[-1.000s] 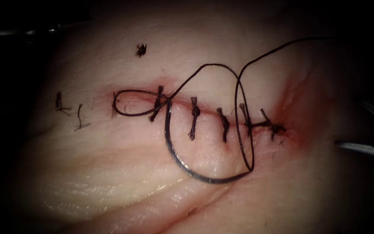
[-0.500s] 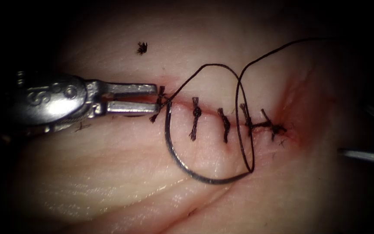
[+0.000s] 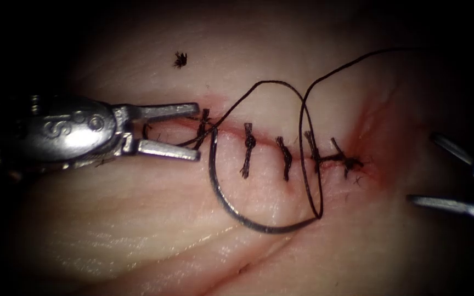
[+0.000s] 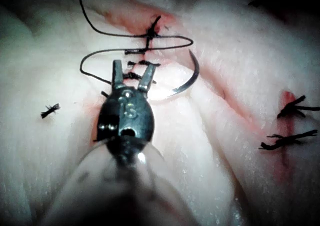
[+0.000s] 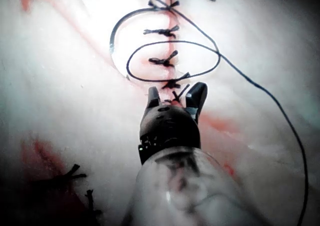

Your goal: Wound Closure

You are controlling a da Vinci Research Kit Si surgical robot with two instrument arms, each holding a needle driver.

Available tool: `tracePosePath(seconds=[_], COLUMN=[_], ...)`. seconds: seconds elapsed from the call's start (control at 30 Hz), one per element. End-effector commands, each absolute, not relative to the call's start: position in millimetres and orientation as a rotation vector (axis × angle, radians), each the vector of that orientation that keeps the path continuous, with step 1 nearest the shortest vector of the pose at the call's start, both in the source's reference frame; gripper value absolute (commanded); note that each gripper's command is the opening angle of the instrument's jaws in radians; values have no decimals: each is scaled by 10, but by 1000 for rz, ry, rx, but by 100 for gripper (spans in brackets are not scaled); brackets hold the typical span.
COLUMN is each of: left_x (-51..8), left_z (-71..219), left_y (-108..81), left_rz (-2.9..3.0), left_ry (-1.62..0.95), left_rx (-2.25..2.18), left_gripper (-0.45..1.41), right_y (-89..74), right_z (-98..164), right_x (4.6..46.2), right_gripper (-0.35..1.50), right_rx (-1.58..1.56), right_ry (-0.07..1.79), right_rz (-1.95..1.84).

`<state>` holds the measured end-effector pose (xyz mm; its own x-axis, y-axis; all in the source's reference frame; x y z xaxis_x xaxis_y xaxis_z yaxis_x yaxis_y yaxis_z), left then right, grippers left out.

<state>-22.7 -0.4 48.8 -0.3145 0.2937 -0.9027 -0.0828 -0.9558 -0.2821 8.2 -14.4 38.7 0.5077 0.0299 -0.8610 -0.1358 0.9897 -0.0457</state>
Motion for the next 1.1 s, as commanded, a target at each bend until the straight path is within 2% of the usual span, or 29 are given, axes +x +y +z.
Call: tracePosePath(seconds=[0.03,0.33,0.87,1.1], left_x=[-233,-223,-219,-224], left_z=[493,492,493,493], left_y=[-3,-2,-1,-1], left_rz=[2359,2370,2373,2375], left_ry=[-265,-231,-223,-219], left_rx=[-1677,-1636,-1624,-1617], left_gripper=[64,83,81,79], right_y=[-144,-144,-146,-151], right_z=[390,390,389,394], right_x=[89,90,90,103], right_gripper=[131,130,130,128], right_rx=[-113,-113,-112,-97], right_ry=[1038,1037,1037,1041], right_rz=[98,99,96,79])
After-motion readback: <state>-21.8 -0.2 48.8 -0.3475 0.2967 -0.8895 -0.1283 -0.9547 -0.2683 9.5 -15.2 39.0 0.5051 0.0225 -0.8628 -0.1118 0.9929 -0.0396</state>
